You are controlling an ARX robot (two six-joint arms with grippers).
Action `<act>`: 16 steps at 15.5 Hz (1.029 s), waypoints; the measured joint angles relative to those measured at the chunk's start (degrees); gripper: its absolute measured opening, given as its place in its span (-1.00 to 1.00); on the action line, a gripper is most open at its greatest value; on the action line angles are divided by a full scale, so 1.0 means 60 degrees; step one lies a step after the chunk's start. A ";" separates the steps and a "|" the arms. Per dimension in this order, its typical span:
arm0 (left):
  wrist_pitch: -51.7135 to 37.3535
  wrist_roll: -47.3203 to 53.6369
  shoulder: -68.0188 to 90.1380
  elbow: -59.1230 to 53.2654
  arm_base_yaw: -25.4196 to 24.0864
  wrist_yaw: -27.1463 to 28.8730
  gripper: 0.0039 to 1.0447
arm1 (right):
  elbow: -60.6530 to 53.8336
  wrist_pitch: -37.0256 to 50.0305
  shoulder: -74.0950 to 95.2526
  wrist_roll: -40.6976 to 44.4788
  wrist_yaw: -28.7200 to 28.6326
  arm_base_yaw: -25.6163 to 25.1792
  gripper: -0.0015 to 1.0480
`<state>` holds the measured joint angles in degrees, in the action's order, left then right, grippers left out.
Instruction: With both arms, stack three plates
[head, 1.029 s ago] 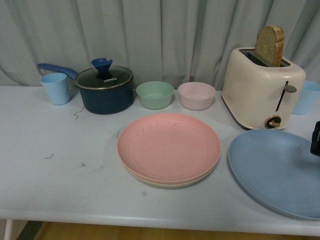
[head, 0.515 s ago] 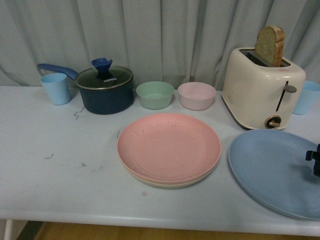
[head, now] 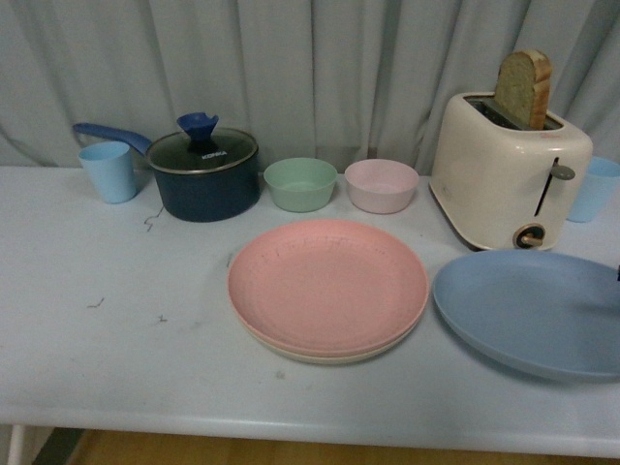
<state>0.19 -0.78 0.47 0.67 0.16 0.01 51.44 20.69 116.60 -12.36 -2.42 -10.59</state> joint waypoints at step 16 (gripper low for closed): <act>0.0000 0.0000 0.0000 0.0000 0.0000 0.0004 0.88 | 0.3206 -0.1530 0.0510 -0.3381 -0.0780 0.3789 -0.94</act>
<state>0.19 -0.78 0.47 0.67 0.16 0.03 70.67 11.51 119.66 -32.64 -7.09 12.14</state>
